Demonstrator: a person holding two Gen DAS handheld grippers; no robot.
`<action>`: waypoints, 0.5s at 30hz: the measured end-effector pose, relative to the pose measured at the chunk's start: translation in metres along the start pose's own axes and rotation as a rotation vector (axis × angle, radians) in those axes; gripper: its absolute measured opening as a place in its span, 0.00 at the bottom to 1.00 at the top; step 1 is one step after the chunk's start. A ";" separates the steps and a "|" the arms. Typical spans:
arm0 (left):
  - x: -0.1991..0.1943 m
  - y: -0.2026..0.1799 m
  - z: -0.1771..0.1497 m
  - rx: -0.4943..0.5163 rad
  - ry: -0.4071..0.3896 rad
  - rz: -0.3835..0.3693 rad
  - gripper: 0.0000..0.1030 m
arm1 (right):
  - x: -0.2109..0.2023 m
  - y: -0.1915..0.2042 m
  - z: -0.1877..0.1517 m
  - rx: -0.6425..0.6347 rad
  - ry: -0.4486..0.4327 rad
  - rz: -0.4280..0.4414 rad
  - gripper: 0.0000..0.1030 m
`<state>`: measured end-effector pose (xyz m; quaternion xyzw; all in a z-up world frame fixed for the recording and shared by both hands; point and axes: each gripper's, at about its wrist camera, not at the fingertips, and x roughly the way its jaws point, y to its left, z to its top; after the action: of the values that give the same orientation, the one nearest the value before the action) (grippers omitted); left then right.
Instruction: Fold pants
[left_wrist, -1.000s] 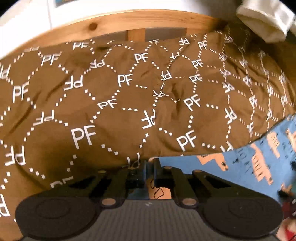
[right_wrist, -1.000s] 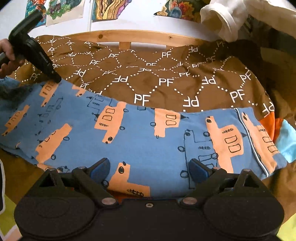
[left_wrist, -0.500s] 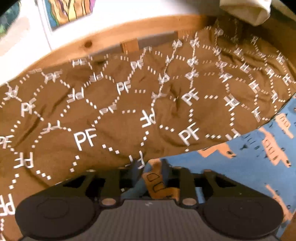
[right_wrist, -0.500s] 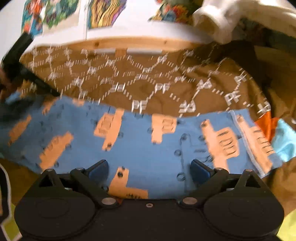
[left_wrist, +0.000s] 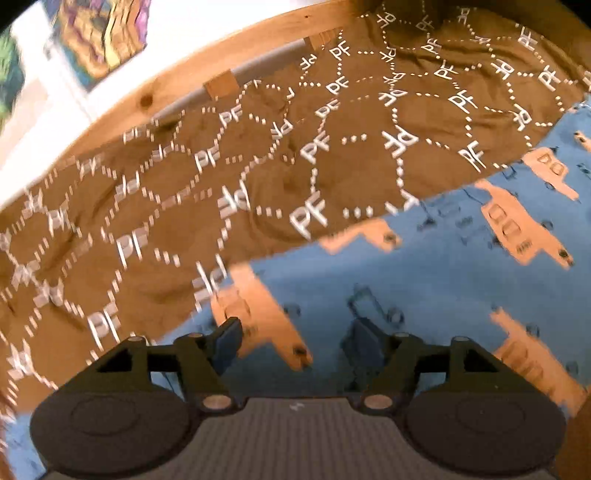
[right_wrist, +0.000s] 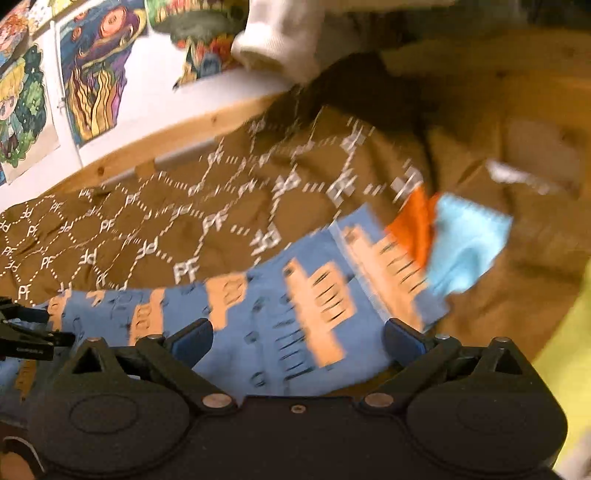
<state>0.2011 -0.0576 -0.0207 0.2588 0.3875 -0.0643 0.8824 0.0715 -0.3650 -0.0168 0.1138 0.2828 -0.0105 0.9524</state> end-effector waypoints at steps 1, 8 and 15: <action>-0.005 -0.003 0.009 0.005 -0.018 0.003 0.71 | -0.005 -0.005 0.002 0.001 -0.017 -0.007 0.98; -0.039 -0.047 0.095 0.063 -0.210 -0.261 0.82 | -0.009 -0.053 0.024 0.082 -0.064 -0.005 0.98; -0.023 -0.125 0.172 0.133 -0.225 -0.623 0.83 | -0.002 -0.066 0.022 0.028 -0.037 0.018 0.86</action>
<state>0.2576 -0.2542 0.0424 0.1764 0.3431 -0.3842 0.8388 0.0759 -0.4340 -0.0112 0.1294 0.2641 -0.0080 0.9557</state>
